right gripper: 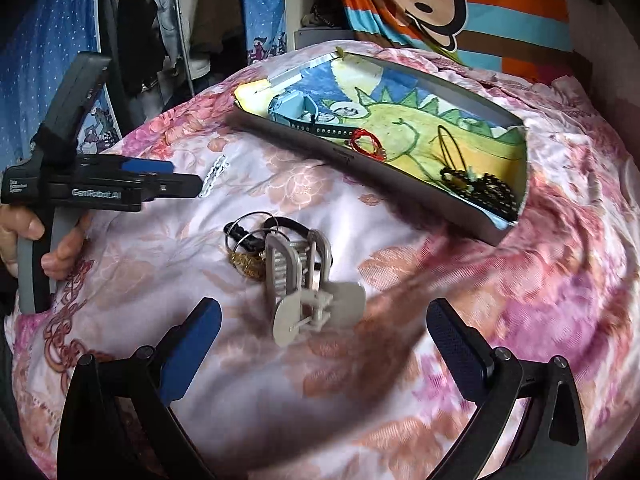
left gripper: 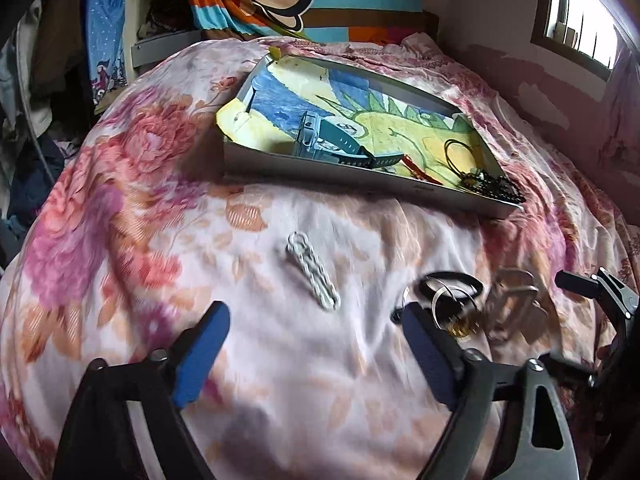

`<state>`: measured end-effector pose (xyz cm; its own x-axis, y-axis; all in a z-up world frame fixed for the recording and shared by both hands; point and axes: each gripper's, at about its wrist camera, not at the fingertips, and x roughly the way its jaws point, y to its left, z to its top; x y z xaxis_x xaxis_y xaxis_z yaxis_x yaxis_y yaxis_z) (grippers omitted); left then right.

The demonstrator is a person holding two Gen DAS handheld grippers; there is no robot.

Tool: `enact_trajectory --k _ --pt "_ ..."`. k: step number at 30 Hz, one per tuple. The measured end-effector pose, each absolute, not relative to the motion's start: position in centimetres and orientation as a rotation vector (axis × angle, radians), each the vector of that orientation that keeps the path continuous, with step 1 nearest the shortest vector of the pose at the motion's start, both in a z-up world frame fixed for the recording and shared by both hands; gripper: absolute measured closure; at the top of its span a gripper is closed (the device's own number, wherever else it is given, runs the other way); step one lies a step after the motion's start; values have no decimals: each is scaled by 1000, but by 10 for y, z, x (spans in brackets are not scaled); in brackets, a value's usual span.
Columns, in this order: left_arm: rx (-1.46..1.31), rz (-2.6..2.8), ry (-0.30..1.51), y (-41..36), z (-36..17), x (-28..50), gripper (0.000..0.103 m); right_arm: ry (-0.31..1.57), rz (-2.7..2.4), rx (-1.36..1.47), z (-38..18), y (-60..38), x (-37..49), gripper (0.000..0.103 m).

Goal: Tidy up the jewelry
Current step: 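Grasp the silver keychain with the left tool while the right tool grasps the grey hair clip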

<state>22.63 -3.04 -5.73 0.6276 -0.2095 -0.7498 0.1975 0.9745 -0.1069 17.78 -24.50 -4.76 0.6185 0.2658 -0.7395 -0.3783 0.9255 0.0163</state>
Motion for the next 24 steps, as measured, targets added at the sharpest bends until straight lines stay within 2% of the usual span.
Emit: enact_trajectory --k 3,10,13,15,17,20,24 --pt "-38 -239 887 -29 -64 240 37 831 372 -119 -50 -246 185 6" --pt "-72 -220 892 -27 -73 262 56 869 373 -67 -59 -247 197 36" --pt "-58 -221 896 -32 -76 265 71 886 383 -57 -63 -244 200 48" --pt "-46 -238 902 -36 -77 265 85 893 383 -63 -65 -242 200 53" --pt "-43 -250 910 -39 -77 263 92 904 376 -64 -66 -241 200 54" --pt "-35 -254 919 -43 -76 259 92 912 372 -47 -67 -243 199 58" --pt "-25 -273 927 -51 -76 253 93 905 367 -33 -66 -245 198 58"
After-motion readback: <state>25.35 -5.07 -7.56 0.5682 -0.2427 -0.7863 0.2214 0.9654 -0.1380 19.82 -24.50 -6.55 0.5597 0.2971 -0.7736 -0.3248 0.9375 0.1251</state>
